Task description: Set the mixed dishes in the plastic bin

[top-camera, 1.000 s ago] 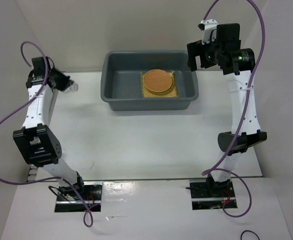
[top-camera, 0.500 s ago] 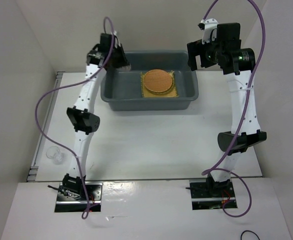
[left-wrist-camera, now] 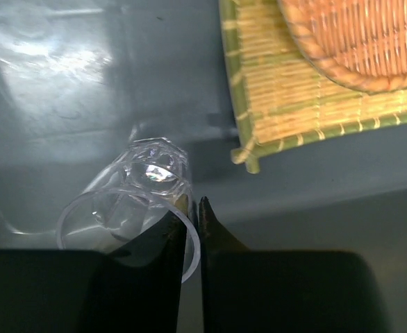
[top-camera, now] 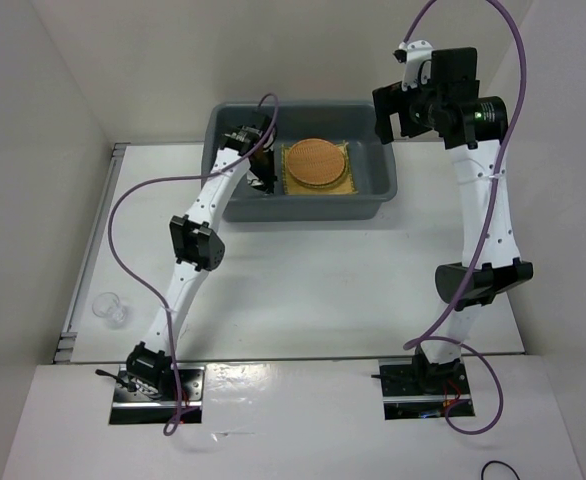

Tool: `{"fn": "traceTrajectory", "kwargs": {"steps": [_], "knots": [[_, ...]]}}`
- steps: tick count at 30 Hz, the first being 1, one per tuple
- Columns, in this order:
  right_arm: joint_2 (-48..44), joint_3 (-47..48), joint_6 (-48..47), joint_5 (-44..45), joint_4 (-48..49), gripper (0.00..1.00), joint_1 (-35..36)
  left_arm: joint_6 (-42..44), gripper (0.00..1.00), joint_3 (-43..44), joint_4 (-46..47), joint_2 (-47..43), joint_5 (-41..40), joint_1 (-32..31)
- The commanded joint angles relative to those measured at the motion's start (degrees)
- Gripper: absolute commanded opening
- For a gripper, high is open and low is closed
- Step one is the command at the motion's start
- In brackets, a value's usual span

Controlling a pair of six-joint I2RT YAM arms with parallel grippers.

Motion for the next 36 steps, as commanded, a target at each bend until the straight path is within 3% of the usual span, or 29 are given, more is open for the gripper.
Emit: {"fn": "traceTrajectory", "kwargs": {"steps": [1, 8, 14, 19, 23, 26, 28, 29, 30, 32, 33, 34, 36], "knots": [[-2.14, -1.49, -0.54, -0.20, 0.56, 0.98, 0.59, 0.67, 0.20, 2.16, -0.58, 0.46, -1.19, -0.34], [-2.14, -1.49, -1.07, -0.20, 0.56, 0.98, 0.59, 0.67, 0.36, 1.02, -0.58, 0.46, -1.19, -0.34], [-2.14, -1.49, -1.07, -0.20, 0.56, 0.98, 0.59, 0.67, 0.48, 4.17, -0.58, -6.30, -7.51, 0.19], [-1.09, -1.49, -1.07, -1.52, 0.56, 0.98, 0.59, 1.72, 0.74, 5.94, 3.20, -16.93, -12.86, 2.91], [0.14, -0.35, -1.07, -2.66, 0.56, 0.98, 0.59, 0.07, 0.81, 5.94, 0.66, -24.57, -19.27, 6.07], [0.14, -0.35, -1.07, -3.27, 0.56, 0.98, 0.59, -1.17, 1.00, 4.98, -1.02, -28.88, -24.03, 7.75], [0.67, 0.27, -1.07, -3.28, 0.04, 0.98, 0.59, -5.19, 1.00, -2.19, -1.02, -33.01, -33.57, 6.70], [0.67, 0.79, -1.07, -3.28, 0.03, 0.98, 0.59, -11.39, 1.00, -8.06, -1.02, -38.69, -38.32, 6.17], [1.28, 1.66, -1.07, -3.80, 0.03, 0.98, 0.59, -15.11, 1.00, -21.43, -1.02, -41.70, -46.02, 6.17], [1.28, 2.46, -1.07, -3.80, 0.03, 0.98, 0.59, -23.45, 1.00, -36.52, -1.02, -50.84, -52.14, 6.78], [1.28, 2.46, -1.07, -3.80, 0.03, 0.98, 0.59, -32.89, 1.00, -44.25, -1.02, -54.18, -56.69, 7.56], [1.28, 2.46, -1.07, -3.80, 0.03, 0.98, 0.59, -37.25, 1.00, -60.17, -1.02, -60.74, -58.04, 8.44], [1.28, 1.77, -1.07, -3.80, 0.03, 0.98, 0.59, -41.77, 1.00, -73.36, 3.35, -66.84, -55.27, 12.30]]}}
